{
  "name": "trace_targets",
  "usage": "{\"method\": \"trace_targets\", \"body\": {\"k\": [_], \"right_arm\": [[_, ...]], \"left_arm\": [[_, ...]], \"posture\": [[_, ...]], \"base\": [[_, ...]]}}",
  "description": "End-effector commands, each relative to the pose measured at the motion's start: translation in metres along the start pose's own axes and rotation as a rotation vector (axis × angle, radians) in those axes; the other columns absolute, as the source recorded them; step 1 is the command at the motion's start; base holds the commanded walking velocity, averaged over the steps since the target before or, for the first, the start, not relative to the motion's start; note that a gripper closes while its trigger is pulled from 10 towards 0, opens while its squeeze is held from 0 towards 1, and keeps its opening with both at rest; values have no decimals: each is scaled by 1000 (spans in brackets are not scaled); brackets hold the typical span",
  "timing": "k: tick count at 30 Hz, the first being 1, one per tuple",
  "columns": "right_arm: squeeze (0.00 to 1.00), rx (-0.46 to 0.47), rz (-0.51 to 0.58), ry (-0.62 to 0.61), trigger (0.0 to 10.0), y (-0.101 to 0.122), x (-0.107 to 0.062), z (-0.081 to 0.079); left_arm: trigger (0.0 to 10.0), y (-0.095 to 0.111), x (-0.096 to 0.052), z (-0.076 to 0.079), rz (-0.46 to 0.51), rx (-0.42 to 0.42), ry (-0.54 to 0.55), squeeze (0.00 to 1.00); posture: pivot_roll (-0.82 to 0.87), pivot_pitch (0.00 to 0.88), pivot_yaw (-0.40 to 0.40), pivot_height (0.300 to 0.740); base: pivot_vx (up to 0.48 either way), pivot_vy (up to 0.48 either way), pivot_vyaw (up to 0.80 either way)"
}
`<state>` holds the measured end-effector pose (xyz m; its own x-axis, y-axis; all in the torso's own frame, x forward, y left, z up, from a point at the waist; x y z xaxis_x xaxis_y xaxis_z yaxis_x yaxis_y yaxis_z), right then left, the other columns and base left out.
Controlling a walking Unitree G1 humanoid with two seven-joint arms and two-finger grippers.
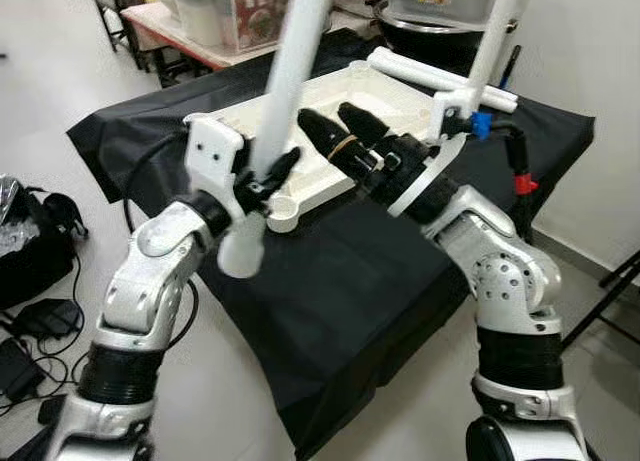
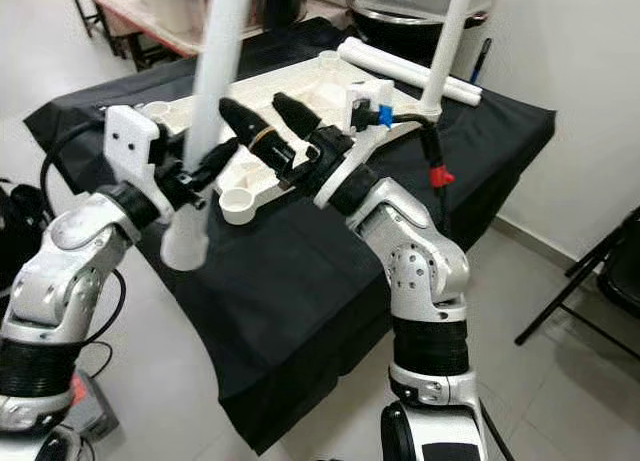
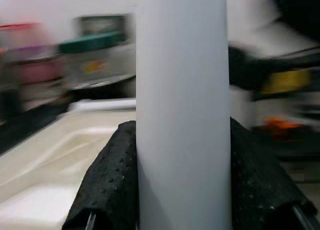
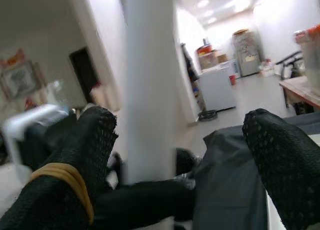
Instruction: Building children table
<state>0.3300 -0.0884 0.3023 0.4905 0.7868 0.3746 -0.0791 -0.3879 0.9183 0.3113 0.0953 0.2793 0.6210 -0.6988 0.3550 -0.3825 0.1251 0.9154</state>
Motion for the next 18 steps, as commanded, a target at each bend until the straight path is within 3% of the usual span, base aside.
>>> {"method": "trace_targets", "body": {"k": [1,4,7,10,12,18], "right_arm": [[0,-11,-54,118,10000,3,-11,-9],[0,-42,-100,168,10000,11,-27,-6],[0,-53,-153,215,10000,22,-42,-2],[0,-25,-192,301,10000,26,-51,-9],[0,3,-263,420,10000,28,-64,-18],[0,-21,-339,478,10000,42,-66,-9]], "left_arm": [[10000,8,-6,16,7,-52,-120,0],[10000,13,-13,22,-6,-97,-175,0],[10000,15,-24,40,-28,-98,-331,0],[10000,16,-29,47,-49,-96,-391,0],[10000,16,-29,49,-55,-111,-413,0],[10000,14,-29,56,-75,-127,-476,0]], "posture": [[-9,86,-29,740],[-10,87,-30,740],[-10,89,-32,740],[-13,90,-28,740],[-12,91,-27,740],[-19,91,-25,740]], "base": [[0,0,0],[0,0,0],[0,0,0],[0,0,0],[0,0,0],[0,0,0]]}}
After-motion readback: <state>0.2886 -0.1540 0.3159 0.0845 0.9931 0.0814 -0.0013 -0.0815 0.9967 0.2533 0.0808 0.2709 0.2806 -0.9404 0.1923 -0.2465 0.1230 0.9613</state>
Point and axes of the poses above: a point about 5 cm out from each wrist's last joint towards the gripper, its own x axis pointing out of the wrist towards the gripper, its own y axis along the axis of the wrist's last joint, z = x × y, the point moved 4 cm from there along x, pointing out of the wrist towards the gripper, and after that the axes turned 1 degree about x, right-handed, at the moved point
